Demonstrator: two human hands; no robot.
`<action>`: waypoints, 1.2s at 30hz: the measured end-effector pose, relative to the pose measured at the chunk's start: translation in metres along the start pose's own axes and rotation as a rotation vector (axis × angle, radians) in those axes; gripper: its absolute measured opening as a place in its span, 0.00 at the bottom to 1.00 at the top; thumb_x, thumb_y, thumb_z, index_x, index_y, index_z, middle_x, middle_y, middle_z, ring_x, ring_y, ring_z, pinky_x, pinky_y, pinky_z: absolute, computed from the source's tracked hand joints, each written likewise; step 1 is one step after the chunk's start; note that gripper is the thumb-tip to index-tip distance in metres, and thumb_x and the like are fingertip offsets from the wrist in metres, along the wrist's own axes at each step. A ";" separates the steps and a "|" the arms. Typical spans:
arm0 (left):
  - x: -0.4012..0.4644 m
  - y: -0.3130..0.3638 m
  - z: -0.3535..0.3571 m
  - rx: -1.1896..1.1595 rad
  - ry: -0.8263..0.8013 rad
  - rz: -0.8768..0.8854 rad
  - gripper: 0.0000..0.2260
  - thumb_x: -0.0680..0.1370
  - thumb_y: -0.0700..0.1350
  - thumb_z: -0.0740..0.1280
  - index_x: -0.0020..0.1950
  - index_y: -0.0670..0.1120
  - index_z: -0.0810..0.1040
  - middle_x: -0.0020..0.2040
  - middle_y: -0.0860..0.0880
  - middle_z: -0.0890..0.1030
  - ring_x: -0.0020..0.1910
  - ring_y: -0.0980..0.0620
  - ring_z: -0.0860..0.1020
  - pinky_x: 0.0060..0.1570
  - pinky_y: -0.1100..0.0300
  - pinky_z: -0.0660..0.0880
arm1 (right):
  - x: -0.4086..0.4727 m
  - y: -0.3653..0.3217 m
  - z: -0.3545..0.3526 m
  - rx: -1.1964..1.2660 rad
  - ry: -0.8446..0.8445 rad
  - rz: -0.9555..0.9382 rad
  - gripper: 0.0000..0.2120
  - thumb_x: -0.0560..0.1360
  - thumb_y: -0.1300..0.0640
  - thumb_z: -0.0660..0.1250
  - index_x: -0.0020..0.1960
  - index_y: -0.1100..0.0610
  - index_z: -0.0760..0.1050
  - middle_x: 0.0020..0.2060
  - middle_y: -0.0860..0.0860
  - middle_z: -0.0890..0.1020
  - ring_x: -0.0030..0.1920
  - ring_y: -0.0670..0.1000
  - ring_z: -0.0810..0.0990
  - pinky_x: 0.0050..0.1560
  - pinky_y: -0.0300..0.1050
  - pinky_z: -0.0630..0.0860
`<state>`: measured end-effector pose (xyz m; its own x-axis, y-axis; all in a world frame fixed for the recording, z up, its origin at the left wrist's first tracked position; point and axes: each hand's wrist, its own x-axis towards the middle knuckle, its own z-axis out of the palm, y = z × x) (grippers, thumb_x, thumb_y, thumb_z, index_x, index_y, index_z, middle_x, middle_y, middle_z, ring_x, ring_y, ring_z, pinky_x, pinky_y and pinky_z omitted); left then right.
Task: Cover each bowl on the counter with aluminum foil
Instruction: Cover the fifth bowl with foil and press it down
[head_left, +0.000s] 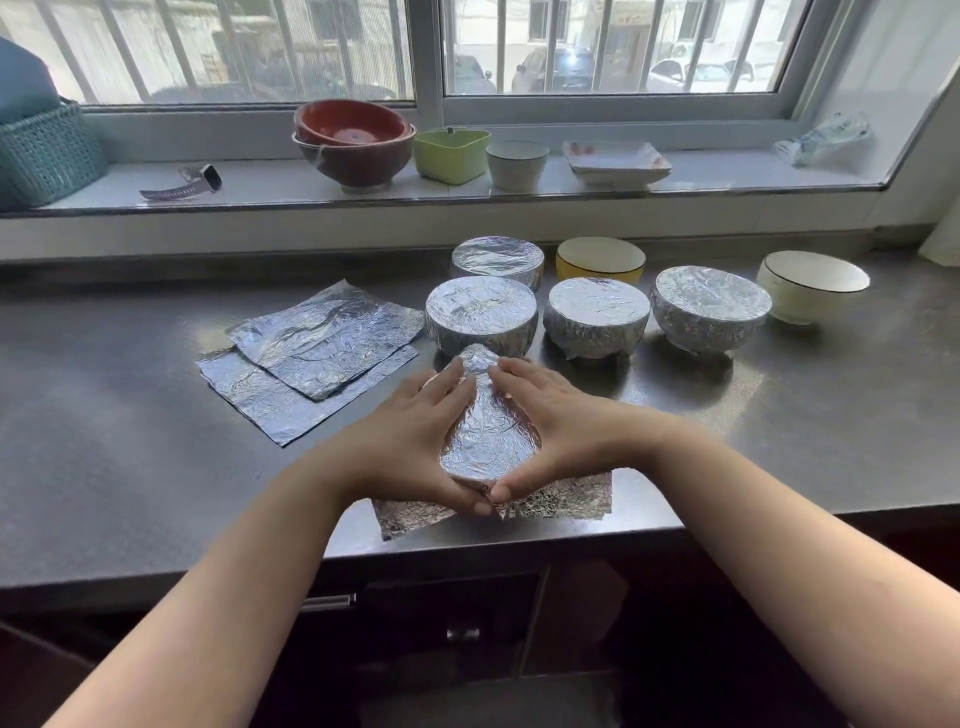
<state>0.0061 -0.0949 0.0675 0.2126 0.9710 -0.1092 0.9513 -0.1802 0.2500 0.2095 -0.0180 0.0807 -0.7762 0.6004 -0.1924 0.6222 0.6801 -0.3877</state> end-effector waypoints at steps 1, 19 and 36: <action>0.000 -0.001 0.000 -0.015 -0.010 -0.004 0.61 0.60 0.73 0.72 0.80 0.52 0.40 0.80 0.55 0.38 0.78 0.53 0.38 0.77 0.55 0.44 | 0.000 0.000 0.000 0.004 0.001 0.000 0.61 0.62 0.31 0.74 0.80 0.49 0.39 0.79 0.44 0.40 0.77 0.45 0.36 0.73 0.40 0.39; -0.013 -0.008 0.052 -0.937 0.393 0.065 0.56 0.57 0.47 0.85 0.76 0.62 0.54 0.75 0.51 0.61 0.59 0.59 0.78 0.49 0.52 0.81 | 0.005 0.027 0.043 0.245 0.428 -0.246 0.53 0.58 0.35 0.78 0.76 0.45 0.58 0.74 0.47 0.62 0.75 0.43 0.60 0.69 0.30 0.60; -0.005 -0.020 0.062 -0.880 0.380 0.012 0.65 0.53 0.55 0.83 0.77 0.63 0.42 0.66 0.65 0.69 0.67 0.63 0.71 0.70 0.50 0.68 | 0.000 0.031 0.060 0.395 0.495 -0.254 0.62 0.58 0.42 0.82 0.77 0.38 0.43 0.76 0.50 0.56 0.77 0.43 0.55 0.71 0.28 0.54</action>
<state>-0.0007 -0.1062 0.0035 -0.0123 0.9838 0.1791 0.4081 -0.1586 0.8991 0.2229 -0.0222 0.0144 -0.6968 0.6282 0.3462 0.2706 0.6771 -0.6843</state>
